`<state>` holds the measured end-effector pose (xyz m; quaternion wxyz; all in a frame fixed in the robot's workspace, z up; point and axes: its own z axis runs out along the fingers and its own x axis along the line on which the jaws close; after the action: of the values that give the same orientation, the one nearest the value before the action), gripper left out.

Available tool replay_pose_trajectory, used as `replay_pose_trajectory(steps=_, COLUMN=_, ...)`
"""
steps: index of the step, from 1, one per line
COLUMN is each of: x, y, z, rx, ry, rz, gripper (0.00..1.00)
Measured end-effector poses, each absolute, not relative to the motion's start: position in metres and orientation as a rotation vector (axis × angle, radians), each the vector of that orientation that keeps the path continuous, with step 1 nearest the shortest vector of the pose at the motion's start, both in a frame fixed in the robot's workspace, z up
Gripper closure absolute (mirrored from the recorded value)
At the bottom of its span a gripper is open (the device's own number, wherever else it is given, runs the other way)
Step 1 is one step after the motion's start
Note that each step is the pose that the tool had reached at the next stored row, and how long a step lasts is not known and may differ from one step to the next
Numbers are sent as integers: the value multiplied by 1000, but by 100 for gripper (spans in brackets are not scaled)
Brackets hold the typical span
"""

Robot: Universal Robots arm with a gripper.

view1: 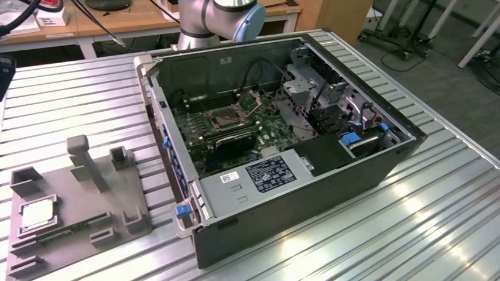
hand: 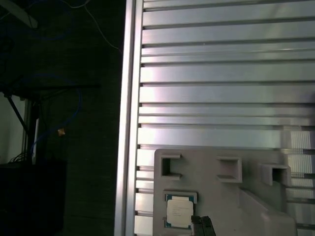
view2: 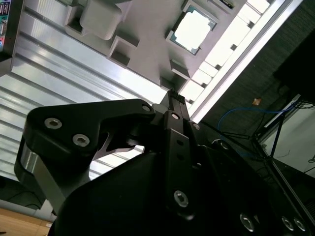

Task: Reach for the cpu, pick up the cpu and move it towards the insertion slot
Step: 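Reach for the cpu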

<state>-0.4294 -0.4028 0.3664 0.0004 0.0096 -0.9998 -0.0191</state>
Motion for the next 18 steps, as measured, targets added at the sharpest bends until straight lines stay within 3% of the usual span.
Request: replay_pose_trajectory(steps=18, x=-446, y=-413, z=366, rx=30, ry=-3141, rz=-60, gripper=89)
